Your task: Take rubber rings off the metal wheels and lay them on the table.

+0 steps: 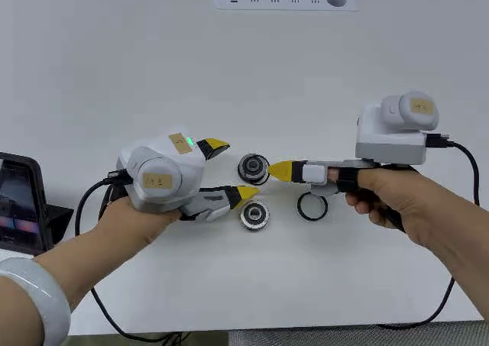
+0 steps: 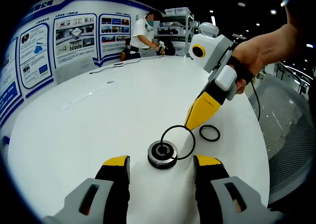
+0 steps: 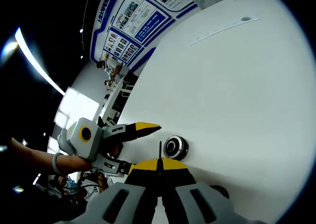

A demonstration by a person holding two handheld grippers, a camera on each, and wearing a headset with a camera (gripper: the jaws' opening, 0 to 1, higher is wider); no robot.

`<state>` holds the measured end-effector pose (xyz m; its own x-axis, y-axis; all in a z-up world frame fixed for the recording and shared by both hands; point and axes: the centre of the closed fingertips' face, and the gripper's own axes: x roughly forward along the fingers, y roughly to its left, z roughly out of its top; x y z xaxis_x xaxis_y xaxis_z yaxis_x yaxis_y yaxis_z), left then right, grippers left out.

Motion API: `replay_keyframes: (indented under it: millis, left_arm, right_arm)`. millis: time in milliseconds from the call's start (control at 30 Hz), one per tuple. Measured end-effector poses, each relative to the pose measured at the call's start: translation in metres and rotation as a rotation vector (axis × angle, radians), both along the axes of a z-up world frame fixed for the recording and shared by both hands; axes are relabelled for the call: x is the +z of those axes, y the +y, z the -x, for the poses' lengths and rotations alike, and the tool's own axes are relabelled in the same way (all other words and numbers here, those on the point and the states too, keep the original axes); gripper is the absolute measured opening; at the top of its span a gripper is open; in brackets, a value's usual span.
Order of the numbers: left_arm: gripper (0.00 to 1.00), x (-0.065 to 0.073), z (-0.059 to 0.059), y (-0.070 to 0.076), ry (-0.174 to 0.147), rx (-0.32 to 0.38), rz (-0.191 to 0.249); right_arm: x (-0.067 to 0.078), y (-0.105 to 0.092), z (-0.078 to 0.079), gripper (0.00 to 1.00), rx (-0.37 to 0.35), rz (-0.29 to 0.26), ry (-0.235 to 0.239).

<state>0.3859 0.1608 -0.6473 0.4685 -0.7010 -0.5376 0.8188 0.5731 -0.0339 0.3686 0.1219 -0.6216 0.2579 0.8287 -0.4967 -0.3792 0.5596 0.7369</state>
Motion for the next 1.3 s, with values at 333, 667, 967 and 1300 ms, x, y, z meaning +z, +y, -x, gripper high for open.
replay_keyframes:
  millis: [333,667,967,1300]
  left_arm:
    - [0.56,-0.001,0.003,0.006,0.006,0.013,0.006]
    - [0.54,-0.002,0.005,0.007,0.01,0.011,0.0]
    - [0.52,0.0,0.006,0.006,0.012,0.01,0.0]
    - [0.5,-0.001,0.005,0.005,0.018,0.009,0.001]
  right_arm:
    - [-0.01,-0.042,0.02,0.02,-0.065,0.032,0.042]
    - [-0.018,-0.064,0.027,0.02,-0.092,0.067,0.06]
    - [-0.03,-0.074,0.034,0.02,-0.066,0.141,0.052]
    - [-0.038,-0.083,0.037,0.1,-0.004,0.242,0.001]
